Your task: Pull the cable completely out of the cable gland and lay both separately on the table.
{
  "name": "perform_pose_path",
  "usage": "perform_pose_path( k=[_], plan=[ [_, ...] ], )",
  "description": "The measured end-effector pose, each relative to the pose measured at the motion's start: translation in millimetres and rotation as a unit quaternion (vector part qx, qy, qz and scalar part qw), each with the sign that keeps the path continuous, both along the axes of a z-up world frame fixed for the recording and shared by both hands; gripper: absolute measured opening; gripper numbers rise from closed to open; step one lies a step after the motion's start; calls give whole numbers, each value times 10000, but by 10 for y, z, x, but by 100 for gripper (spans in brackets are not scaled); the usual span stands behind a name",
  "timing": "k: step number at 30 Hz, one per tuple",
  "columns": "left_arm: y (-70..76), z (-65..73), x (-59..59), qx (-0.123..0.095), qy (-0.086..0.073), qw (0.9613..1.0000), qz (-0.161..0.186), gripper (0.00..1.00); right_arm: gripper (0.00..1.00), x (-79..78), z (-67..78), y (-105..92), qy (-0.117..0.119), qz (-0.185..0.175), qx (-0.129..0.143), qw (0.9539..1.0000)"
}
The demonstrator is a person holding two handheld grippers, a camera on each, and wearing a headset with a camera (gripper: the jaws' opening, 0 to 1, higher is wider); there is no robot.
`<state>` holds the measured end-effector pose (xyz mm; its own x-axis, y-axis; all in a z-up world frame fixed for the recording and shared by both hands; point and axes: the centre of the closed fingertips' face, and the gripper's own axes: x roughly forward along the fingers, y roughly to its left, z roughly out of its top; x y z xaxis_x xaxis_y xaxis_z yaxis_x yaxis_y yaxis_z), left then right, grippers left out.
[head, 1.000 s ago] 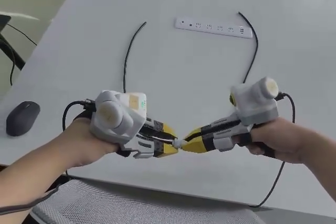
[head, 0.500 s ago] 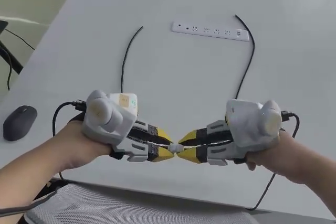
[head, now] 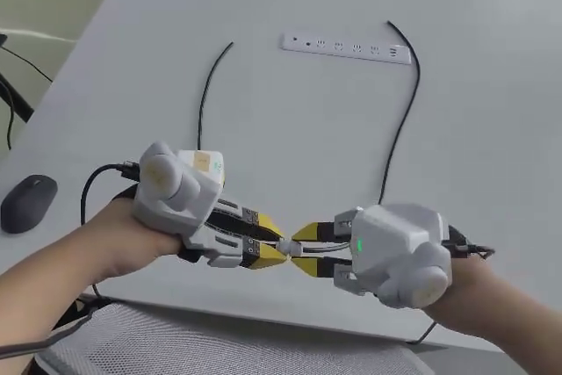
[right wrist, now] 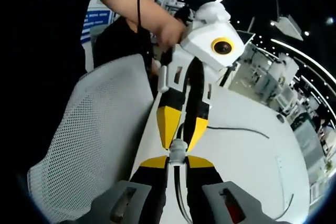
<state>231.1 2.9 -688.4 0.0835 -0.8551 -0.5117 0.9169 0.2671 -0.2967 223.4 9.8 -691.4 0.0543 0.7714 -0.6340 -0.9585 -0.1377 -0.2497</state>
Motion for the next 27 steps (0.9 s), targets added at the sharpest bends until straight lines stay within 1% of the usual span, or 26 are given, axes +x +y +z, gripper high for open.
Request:
perform_pose_path(
  k=[3, 4, 6, 7, 9, 10, 12, 13, 14, 15, 16, 17, 18, 19, 20, 21, 22, 23, 24, 25, 26, 27],
  plan=[
    [-17, -6, 1, 39, -61, 10000, -10, 15, 8, 19, -7, -13, 136, -69, 16, 9999],
    [-20, -5, 7, 47, -99, 9999, -15, 15, 8, 26, -2, -21, 253, -147, 44, 9996],
    [-25, 7, 6, 50, -128, 9999, -16, 15, 8, 33, 11, -26, 604, -404, 120, 9973],
    [-30, 25, 18, 52, -193, 9998, 6, 15, 8, 52, 25, -31, 692, -437, 170, 9965],
    [-38, 38, 13, 89, -287, 9995, -28, 15, 8, 60, 33, -46, 972, -509, 233, 9937],
    [-39, 38, 17, 88, -317, 9995, -24, 15, 9, 65, 23, -58, 1140, -597, 236, 9914],
    [-32, 24, 32, 108, -366, 9993, 6, 15, 18, 62, 10, -76, 1509, -711, 269, 9856],
    [-32, 15, 30, 124, -372, 9992, 9, 15, 22, 100, -6, -106, 1708, -835, 274, 9814],
    [-33, 1, 20, 154, -405, 9991, -3, 15, 23, 96, -3, -126, 1950, -854, 296, 9766],
    [-36, -8, 14, 180, -422, 9989, -10, 15, 21, 101, 50, -128, 2432, -925, 503, 9642],
    [-39, -14, 5, 212, -469, 9987, -40, 15, 20, 93, 94, -123, 2837, -962, 651, 9518],
    [-41, -16, 3, 224, -523, 9984, -70, 15, 20, 105, 149, -130, 3452, -1062, 801, 9291],
    [-45, -11, 3, 229, -583, 9980, -87, 15, 20, 97, 194, -130, 3876, -1070, 890, 9113],
    [-52, -3, -4, 226, -598, 9979, -83, 15, 21, 140, 229, -130, 4227, -1085, 1003, 8942],
    [-62, 11, -14, 207, -622, 9978, -102, 15, 23, 180, 231, -126, 4361, -1121, 1059, 8866],
    [-64, 13, -10, 200, -652, 9976, -116, 15, 26, 223, 197, -138, 4589, -1220, 943, 8750],
    [-66, 12, -3, 223, -679, 9974, -115, 15, 27, 250, 190, -131, 4606, -1193, 968, 8742],
    [-71, 17, -2, 235, -697, 9972, -122, 15, 27, 241, 200, -125, 4769, -1120, 987, 8662],
    [-74, 24, 3, 243, -725, 9970, -129, 15, 27, 163, 207, -129, 5138, -998, 837, 8480],
    [-74, 28, 8, 248, -739, 9969, -128, 15, 26, 149, 195, -130, 5226, -933, 782, 8438],
    [-76, 35, 11, 253, -754, 9967, -129, 15, 24, 133, 191, -118, 5268, -879, 772, 8419],
    [-80, 44, 13, 253, -762, 9967, -129, 15, 22, 127, 187, -107, 5320, -851, 760, 8390]
  ],
)
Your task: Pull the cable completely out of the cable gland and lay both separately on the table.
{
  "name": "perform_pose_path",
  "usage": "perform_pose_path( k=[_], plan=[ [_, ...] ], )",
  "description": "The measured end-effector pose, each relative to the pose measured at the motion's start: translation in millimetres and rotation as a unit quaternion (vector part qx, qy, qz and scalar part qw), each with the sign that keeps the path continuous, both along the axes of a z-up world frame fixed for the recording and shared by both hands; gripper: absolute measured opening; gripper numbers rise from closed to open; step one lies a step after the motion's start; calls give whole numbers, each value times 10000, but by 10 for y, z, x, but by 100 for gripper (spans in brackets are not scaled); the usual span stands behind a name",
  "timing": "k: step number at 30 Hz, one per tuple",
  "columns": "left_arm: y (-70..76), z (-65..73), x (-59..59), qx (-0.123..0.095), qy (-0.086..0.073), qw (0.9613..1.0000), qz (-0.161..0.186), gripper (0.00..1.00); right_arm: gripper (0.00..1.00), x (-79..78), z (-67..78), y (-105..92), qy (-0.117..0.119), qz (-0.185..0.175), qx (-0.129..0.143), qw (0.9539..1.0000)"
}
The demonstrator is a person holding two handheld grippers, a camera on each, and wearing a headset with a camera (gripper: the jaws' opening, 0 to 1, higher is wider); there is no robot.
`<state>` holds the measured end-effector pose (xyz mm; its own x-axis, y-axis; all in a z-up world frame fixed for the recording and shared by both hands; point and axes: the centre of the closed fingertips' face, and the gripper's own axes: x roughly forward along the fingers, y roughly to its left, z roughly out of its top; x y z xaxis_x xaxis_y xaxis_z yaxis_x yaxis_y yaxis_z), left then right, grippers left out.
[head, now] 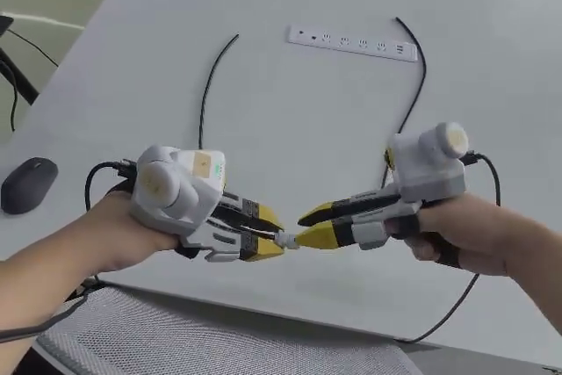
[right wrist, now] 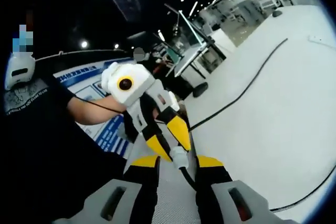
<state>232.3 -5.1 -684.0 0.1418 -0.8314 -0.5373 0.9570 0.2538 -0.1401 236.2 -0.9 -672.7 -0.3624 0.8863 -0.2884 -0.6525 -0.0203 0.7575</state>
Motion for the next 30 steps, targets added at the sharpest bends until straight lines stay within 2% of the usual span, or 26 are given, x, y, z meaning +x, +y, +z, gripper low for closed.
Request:
perform_pose_path(
  k=[2, 8, 10, 16, 19, 22, 25, 28, 30],
  plan=[
    [-8, 19, 4, -1, -17, 10000, -1, 15, 19, -12, -9, 21, 117, 62, 23, 9999],
    [-17, 29, 11, 5, -23, 10000, 26, 15, 13, -94, -9, 31, 271, 196, 27, 9994],
    [-21, 34, 12, 5, -24, 10000, 32, 15, 9, -114, -30, 16, 279, 253, -28, 9993],
    [-29, 26, 26, 53, -35, 10000, 22, 15, 8, -114, -38, -6, 264, 262, -7, 9993],
    [-36, 26, 36, 78, -29, 10000, 31, 15, 8, -111, -28, -16, 102, 241, 86, 9996],
    [-41, 24, 32, 69, 29, 10000, 51, 15, 8, -112, -27, -18, -324, 286, 189, 9989],
    [-46, 14, 17, 55, 126, 9999, 72, 15, 7, -115, -40, -26, -913, 354, 223, 9949],
    [-34, -4, 23, 66, 271, 9995, 174, 15, 7, -116, -34, -16, -1686, 384, 195, 9847],
    [-27, -3, 24, 67, 260, 9995, 164, 15, 7, -112, -41, -11, -2297, 481, 178, 9719]
  ],
)
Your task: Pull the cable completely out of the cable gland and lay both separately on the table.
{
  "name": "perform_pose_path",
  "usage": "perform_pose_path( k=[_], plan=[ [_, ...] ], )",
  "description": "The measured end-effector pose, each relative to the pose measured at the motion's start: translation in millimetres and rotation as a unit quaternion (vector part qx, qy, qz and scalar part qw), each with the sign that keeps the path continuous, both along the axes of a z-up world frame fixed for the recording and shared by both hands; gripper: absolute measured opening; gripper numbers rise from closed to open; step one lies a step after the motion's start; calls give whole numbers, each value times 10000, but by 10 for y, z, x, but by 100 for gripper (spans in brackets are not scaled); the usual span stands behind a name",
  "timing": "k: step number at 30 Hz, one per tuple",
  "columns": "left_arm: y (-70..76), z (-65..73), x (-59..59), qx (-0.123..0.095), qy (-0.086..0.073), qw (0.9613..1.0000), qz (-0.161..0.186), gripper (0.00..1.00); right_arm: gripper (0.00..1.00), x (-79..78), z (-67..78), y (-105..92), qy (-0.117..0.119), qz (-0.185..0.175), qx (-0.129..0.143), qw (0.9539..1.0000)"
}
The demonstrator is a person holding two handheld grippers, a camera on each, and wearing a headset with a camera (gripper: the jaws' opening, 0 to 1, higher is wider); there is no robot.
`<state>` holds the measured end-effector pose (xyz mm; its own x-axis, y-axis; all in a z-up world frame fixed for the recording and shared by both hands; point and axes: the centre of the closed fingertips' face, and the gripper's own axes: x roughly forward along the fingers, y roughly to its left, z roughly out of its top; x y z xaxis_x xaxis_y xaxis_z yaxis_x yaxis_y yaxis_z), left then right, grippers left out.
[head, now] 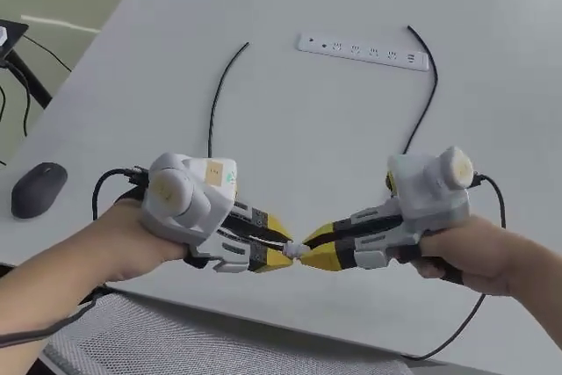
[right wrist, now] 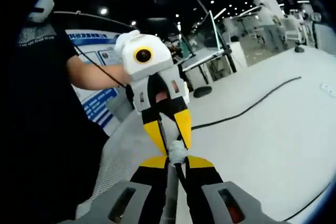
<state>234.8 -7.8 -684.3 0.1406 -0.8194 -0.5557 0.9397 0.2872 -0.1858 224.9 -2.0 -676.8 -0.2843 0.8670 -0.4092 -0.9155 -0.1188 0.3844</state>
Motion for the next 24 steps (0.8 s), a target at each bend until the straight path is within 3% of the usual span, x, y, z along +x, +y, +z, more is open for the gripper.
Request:
perform_pose_path(
  k=[2, 5, 8, 10, 13, 16, 18, 24],
  plan=[
    [9, 3, 1, -24, 29, 10000, 15, 15, 7, -2, 1, 7, -582, 51, 11, 9983],
    [21, 4, 4, -90, 132, 9998, 88, 15, 7, -7, -5, 17, -1335, 73, 12, 9910],
    [19, -8, 1, -136, 251, 9994, 173, 15, 7, -9, -51, 13, -1972, 126, -113, 9802],
    [11, -20, -12, -160, 354, 9990, 209, 15, 7, -27, -86, 8, -2386, 215, -256, 9706],
    [12, -36, -44, -128, 447, 9987, 205, 15, 7, -51, -108, 17, -2775, 306, -416, 9593],
    [16, -51, -52, -98, 448, 9988, 195, 15, 7, -62, -132, 31, -2907, 307, -423, 9554],
    [13, -61, -61, -68, 437, 9989, 182, 15, 8, -51, -152, 26, -2884, 296, -432, 9561],
    [-10, -55, -78, -107, 442, 9988, 186, 15, 8, -53, -142, -5, -2627, 64, -505, 9635]
  ],
)
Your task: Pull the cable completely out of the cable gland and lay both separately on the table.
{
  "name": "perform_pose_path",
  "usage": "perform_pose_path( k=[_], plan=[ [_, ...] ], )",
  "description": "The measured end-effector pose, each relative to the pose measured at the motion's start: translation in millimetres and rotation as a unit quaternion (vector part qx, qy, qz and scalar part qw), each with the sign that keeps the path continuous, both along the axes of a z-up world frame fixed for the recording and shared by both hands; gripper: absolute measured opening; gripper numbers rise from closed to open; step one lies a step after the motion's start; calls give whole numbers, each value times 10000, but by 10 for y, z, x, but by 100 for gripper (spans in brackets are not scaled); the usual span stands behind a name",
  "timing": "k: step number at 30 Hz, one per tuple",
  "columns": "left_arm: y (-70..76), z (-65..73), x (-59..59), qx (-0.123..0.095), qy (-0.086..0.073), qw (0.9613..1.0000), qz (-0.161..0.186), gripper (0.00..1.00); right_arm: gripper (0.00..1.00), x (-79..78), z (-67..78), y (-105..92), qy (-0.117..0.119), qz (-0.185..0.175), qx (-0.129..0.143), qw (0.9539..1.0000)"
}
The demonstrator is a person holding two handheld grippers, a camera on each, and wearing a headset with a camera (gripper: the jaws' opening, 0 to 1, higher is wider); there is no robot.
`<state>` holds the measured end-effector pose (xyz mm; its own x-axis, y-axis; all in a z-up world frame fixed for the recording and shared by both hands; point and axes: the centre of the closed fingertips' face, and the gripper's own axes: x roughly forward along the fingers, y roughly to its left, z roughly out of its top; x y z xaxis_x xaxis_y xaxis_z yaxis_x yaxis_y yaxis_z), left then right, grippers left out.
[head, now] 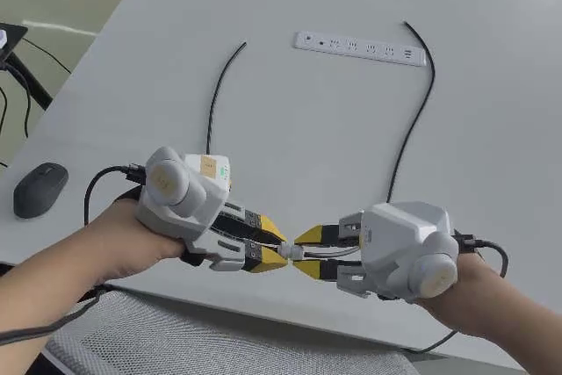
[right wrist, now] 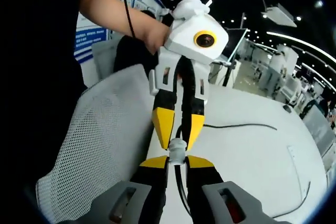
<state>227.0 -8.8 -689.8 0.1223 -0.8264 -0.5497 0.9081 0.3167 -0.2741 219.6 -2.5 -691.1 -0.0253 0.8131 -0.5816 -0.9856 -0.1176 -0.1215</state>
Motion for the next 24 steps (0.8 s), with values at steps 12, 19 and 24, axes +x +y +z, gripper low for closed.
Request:
perform_pose_path(
  k=[12, 19, 24],
  plan=[
    [-64, -16, -10, 31, -169, 9998, -140, 15, 11, 47, 27, -82, 352, -601, 74, 9975],
    [-27, 9, 49, 57, -426, 9989, -168, 16, 19, 140, 36, -205, 589, -1693, -49, 9838],
    [3, 21, 85, 38, -600, 9979, -237, 16, 17, 229, 37, -281, -151, -2145, -289, 9762]
  ],
)
